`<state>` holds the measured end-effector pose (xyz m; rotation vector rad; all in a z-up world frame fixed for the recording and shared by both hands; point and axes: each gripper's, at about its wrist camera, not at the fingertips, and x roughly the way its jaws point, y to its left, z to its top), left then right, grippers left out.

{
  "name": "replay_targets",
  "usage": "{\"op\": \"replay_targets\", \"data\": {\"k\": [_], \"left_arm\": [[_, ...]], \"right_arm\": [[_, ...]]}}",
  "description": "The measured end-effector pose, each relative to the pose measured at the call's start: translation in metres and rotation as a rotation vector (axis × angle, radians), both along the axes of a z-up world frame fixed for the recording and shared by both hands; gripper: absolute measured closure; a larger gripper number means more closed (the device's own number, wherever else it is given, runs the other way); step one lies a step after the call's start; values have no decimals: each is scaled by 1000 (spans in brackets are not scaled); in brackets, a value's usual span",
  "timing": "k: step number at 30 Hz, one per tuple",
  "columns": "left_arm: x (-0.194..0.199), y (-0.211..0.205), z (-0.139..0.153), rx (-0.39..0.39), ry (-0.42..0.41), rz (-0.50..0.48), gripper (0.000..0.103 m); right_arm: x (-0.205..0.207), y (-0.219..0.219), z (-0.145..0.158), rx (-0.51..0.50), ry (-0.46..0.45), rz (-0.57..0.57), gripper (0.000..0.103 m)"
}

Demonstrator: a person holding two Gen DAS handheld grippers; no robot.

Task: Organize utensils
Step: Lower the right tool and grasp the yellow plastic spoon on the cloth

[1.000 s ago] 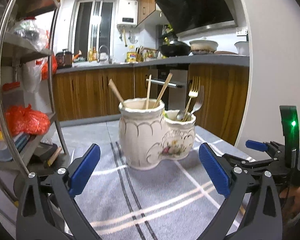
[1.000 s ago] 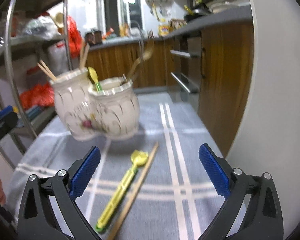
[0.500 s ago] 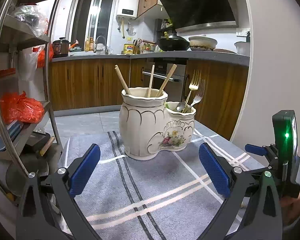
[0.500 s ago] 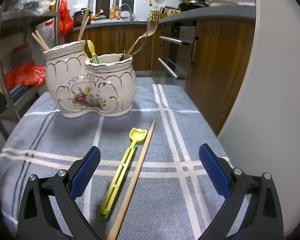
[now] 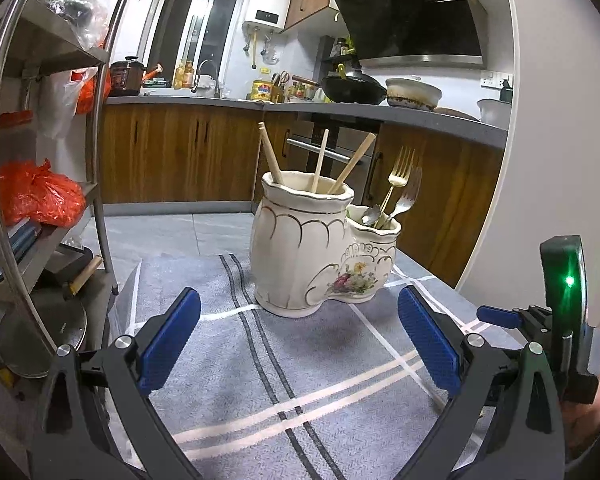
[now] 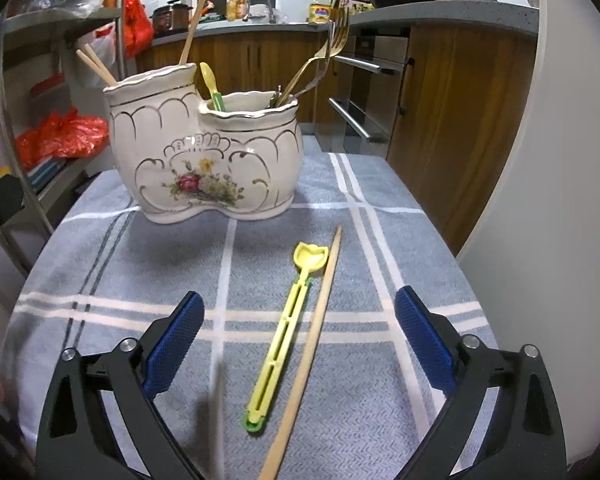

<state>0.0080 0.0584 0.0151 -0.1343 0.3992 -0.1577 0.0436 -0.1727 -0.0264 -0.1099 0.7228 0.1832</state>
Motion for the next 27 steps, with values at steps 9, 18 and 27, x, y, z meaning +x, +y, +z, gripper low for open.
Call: {"op": "replay_targets", "data": {"k": [9, 18, 27], "left_arm": [[-2, 7, 2, -31, 7, -26, 6], [-3, 9, 2, -51, 16, -51, 6], [-1, 2, -1, -26, 24, -68, 6]], "right_arm": [[9, 14, -7, 5, 83, 33, 66], [19, 8, -13, 6, 118, 2, 73], [26, 6, -22, 22, 150, 32, 77]]}}
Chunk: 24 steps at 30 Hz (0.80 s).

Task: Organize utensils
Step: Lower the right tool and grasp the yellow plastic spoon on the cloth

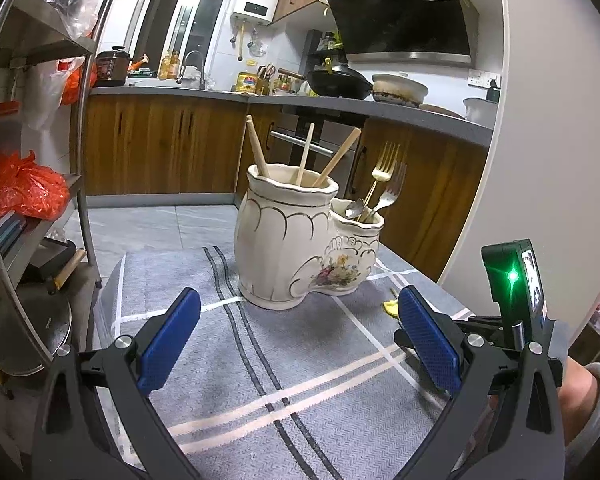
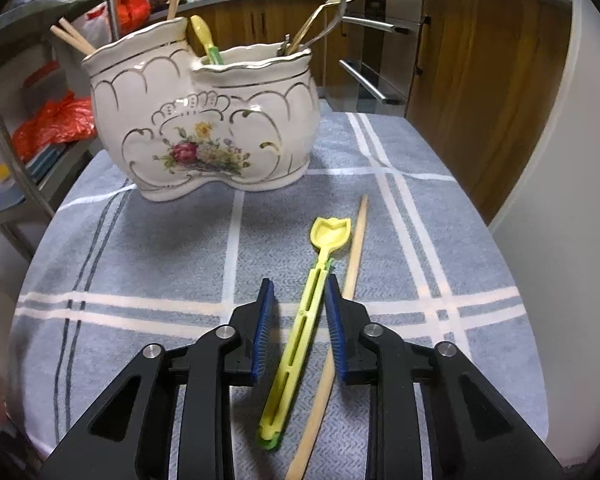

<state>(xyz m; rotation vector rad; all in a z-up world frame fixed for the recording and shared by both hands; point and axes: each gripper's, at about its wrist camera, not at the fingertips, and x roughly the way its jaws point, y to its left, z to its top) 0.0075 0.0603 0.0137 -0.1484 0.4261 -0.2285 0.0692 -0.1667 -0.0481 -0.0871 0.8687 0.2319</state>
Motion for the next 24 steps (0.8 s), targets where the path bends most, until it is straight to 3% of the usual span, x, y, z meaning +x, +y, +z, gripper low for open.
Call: {"op": "replay_targets", "data": {"k": [14, 20, 24], "left_arm": [[12, -13, -8, 33, 38, -12, 6], [20, -19, -14, 28, 76, -27, 6], [20, -33, -17, 68, 82, -29, 6]], "right_arm": [[5, -1, 3, 30, -11, 51, 92], [-4, -13, 30, 148, -129, 67, 92], [-4, -38, 42, 248, -211, 47, 92]]}}
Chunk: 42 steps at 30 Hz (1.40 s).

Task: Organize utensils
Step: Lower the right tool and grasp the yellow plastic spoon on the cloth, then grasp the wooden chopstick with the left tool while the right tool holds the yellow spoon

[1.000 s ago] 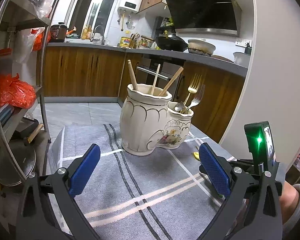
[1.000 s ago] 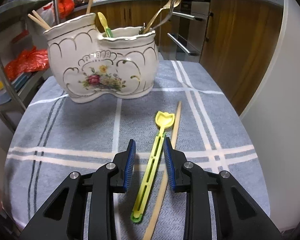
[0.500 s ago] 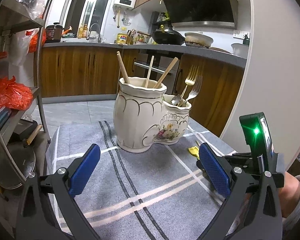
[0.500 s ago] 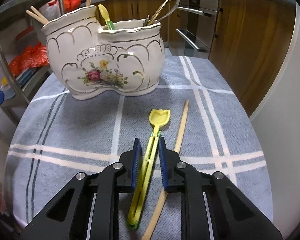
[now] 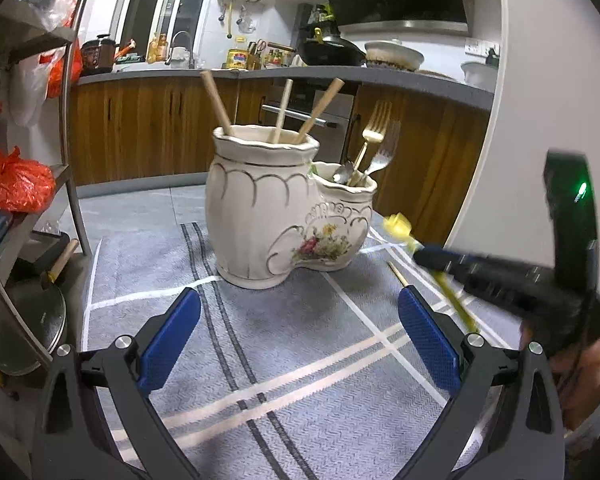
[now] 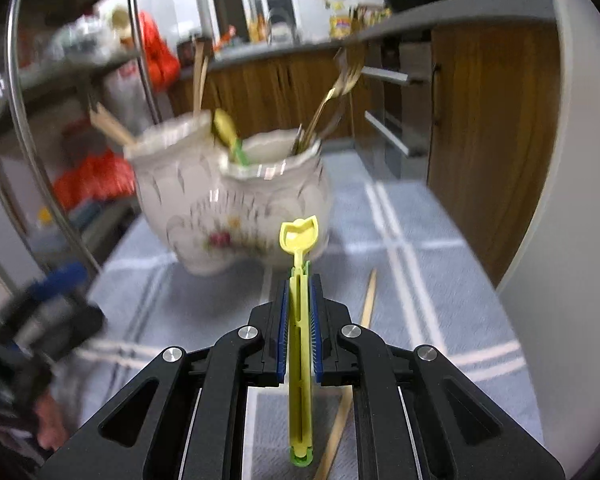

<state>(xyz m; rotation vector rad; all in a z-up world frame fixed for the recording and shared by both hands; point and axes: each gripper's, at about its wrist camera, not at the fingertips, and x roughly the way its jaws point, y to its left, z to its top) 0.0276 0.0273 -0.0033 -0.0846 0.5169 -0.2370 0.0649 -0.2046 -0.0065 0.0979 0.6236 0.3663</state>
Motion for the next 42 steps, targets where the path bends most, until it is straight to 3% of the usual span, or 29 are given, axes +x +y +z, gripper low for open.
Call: {"op": "replay_targets", "data": {"k": [7, 13, 18, 20, 26, 36, 39, 42], "left_arm": [[4, -42, -8, 46, 65, -59, 6], [13, -83, -11, 86, 138, -118, 7], [19, -119, -22, 94, 249, -199, 26], [24, -130, -29, 105, 298, -221, 39], [28, -152, -38, 167, 352, -245, 66], [51, -169, -43, 238, 399, -203, 77], [57, -168, -42, 272, 400, -186, 93], [61, -165, -43, 285, 398, -194, 94]], "right_arm": [[8, -55, -9, 104, 11, -77, 92], [3, -84, -12, 156, 11, -77, 92], [-2, -101, -12, 209, 3, -60, 92], [-3, -104, -13, 214, 7, -60, 92], [-7, -110, -12, 206, -13, -64, 92], [-8, -113, -13, 224, -10, -52, 92], [-8, -113, -13, 224, -8, -52, 92], [-8, -112, -14, 220, -4, -50, 92]]}}
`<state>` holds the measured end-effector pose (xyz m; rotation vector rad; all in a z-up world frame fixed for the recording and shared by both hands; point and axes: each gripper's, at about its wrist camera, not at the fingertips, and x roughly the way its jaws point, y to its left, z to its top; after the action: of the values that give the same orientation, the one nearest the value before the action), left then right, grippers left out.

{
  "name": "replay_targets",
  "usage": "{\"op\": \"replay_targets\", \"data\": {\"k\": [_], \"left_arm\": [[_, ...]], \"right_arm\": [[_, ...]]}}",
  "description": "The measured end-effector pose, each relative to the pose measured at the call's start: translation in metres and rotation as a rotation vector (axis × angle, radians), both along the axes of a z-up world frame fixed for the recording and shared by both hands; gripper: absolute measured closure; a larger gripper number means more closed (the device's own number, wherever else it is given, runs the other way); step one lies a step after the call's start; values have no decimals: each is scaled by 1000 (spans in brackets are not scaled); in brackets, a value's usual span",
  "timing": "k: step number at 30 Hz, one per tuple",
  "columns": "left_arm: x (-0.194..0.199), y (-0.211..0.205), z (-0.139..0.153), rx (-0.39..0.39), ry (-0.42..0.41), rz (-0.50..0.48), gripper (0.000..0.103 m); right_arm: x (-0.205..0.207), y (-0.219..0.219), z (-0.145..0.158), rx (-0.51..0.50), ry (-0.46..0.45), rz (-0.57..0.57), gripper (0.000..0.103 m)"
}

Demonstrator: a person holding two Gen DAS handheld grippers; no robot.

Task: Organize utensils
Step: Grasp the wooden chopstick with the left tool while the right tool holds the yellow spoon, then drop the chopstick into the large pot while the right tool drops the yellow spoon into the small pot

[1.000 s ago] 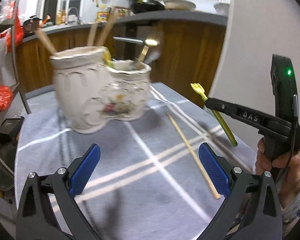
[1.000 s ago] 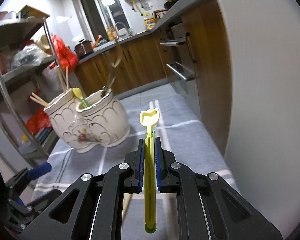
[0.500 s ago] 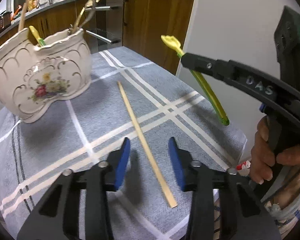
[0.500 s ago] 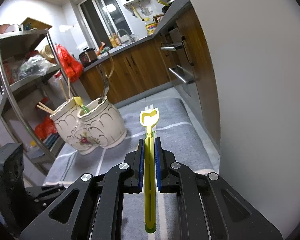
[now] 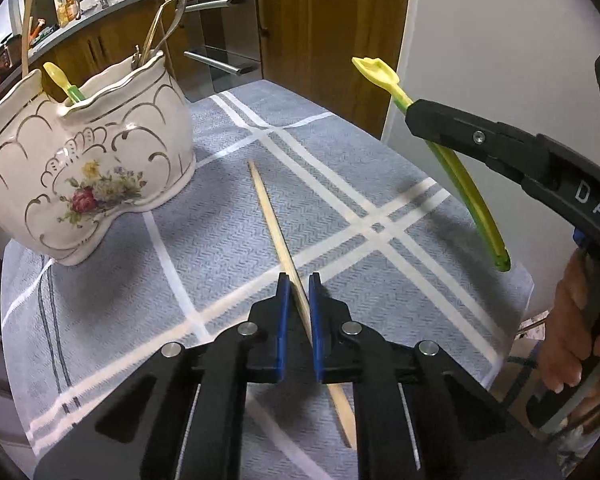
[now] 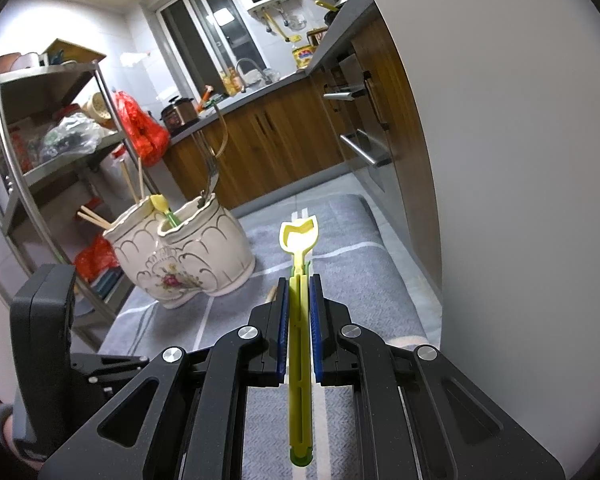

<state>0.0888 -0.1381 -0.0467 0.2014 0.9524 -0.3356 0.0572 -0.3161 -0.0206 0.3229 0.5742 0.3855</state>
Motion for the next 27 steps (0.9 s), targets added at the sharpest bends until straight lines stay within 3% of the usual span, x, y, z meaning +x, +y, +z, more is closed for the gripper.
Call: {"op": "replay_targets", "data": {"k": [4, 10, 17, 22, 27], "left_arm": [[-5, 13, 2, -2, -16, -10, 97], [-24, 44, 16, -87, -94, -26, 97], [-62, 92, 49, -281, -279, -80, 97], [-74, 126, 63, -384, -376, -41, 97], [-90, 156, 87, -415, -523, 19, 97]], "right_arm": [[-1, 1, 0, -6, -1, -2, 92], [-1, 2, -1, -10, -3, 1, 92], [-2, 8, -1, -5, -15, 18, 92], [-9, 21, 3, -15, -44, 53, 92], [-14, 33, 17, 14, -85, 89, 92]]}}
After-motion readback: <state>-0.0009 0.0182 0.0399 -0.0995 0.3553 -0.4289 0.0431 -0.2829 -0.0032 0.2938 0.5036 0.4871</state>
